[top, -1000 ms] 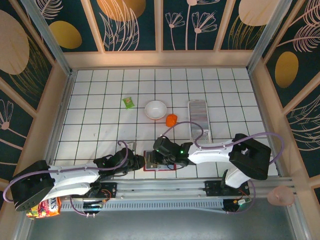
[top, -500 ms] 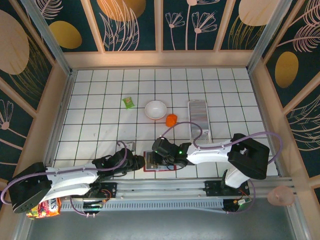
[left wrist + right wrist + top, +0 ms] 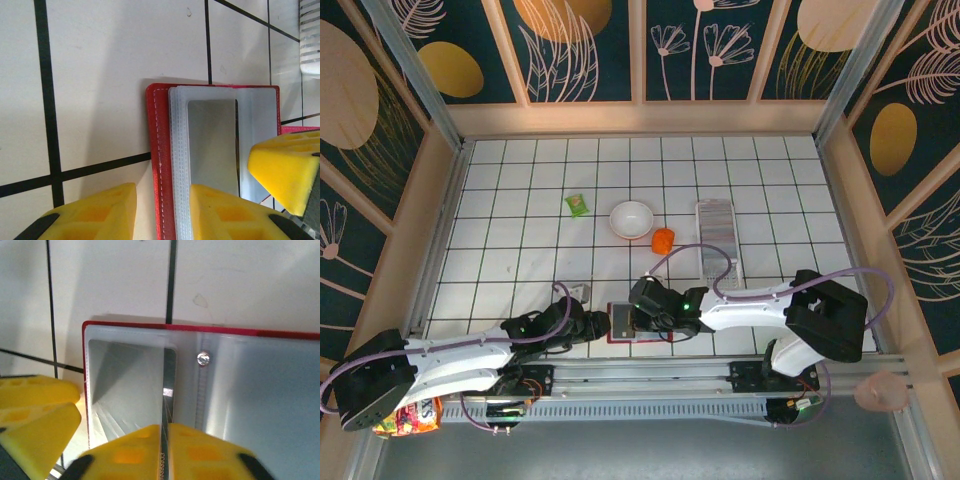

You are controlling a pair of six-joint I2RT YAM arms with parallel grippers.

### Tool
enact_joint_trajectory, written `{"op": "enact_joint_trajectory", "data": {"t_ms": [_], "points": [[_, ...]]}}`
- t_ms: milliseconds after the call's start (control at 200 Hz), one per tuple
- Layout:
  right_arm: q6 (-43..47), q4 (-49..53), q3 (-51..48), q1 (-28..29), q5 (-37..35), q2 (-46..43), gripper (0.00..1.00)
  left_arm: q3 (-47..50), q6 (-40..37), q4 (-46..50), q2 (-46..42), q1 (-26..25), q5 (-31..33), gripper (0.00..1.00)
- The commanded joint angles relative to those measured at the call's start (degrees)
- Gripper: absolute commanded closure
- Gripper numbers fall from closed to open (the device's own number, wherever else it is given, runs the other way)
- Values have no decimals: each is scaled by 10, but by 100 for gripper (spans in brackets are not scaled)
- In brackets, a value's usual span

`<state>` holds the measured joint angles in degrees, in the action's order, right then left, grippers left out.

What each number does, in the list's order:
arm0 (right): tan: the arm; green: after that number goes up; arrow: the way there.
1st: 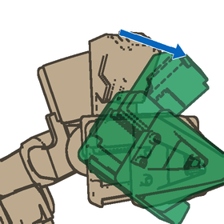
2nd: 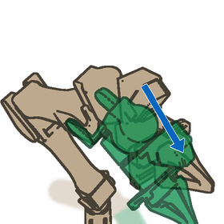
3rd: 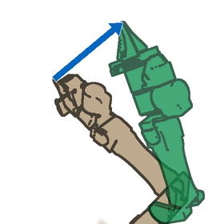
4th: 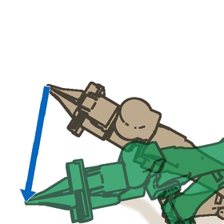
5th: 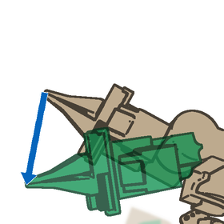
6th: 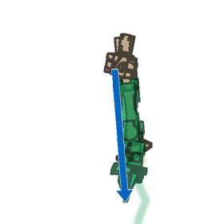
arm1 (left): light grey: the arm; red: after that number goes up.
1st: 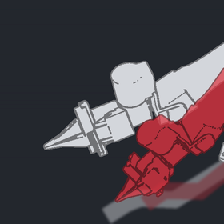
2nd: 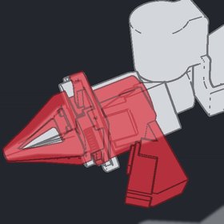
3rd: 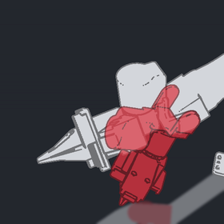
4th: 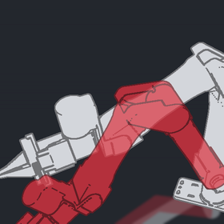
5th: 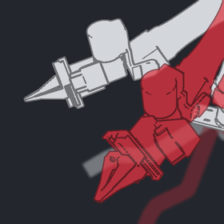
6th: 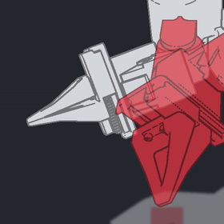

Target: Put the credit cards into the card holder

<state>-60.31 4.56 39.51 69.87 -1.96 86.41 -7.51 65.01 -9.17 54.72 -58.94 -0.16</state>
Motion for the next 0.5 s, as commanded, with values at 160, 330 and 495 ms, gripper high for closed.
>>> {"op": "enact_joint_trajectory", "data": {"t_ms": [160, 330, 495], "points": [[-4, 41, -14, 4, -41, 14, 100, -21, 10, 27, 29, -4, -21, 63], [-9, 25, -30, 4, -37, 29, 100, -35, 10, 17, 63, -5, -37, 63], [-13, -2, -46, 4, -32, 35, 100, -51, 10, -7, 88, -9, -60, 63]]}}
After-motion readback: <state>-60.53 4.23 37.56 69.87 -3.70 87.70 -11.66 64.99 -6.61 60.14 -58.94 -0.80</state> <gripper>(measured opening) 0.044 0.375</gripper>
